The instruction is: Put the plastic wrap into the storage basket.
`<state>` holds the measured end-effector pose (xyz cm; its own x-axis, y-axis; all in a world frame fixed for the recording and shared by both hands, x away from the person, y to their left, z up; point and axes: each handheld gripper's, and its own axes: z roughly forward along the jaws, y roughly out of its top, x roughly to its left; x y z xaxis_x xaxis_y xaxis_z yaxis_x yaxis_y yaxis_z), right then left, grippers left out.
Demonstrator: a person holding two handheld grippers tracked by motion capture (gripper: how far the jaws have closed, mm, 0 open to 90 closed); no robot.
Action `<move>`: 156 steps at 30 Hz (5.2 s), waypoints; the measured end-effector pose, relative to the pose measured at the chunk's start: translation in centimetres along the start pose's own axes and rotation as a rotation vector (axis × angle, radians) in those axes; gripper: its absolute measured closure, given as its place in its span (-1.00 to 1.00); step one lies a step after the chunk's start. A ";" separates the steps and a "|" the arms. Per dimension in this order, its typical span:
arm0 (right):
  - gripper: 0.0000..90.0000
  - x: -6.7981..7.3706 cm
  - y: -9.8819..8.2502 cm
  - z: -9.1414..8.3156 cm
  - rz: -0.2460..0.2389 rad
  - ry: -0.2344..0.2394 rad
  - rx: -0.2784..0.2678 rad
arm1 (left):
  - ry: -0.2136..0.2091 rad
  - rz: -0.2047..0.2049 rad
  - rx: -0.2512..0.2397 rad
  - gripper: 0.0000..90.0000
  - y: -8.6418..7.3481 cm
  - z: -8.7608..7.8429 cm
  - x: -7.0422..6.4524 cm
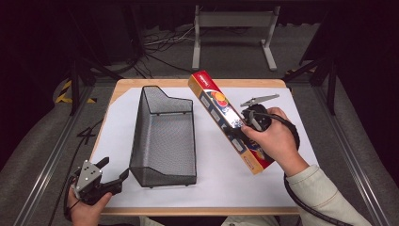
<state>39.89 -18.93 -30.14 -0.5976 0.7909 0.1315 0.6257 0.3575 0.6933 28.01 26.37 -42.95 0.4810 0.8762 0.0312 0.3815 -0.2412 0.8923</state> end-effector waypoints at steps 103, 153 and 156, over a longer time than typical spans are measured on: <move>-0.70 10.4 3.8 4.5 -0.171 0.099 -0.125 | -0.002 -0.016 -0.013 -0.56 -0.1 -0.2 0.3; -0.76 -6.4 -2.6 -7.8 -0.069 -0.057 -0.279 | -0.001 -0.024 -0.006 -0.56 -0.1 0.0 0.3; -0.80 -7.5 -3.5 -8.0 -0.077 -0.072 -0.286 | -0.003 -0.022 -0.006 -0.56 -0.1 0.0 0.3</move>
<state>38.15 -30.16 -27.89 -0.5944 0.8037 0.0275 0.4076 0.2716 0.8719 28.12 26.62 -43.02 0.4746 0.8801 0.0104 0.3875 -0.2195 0.8954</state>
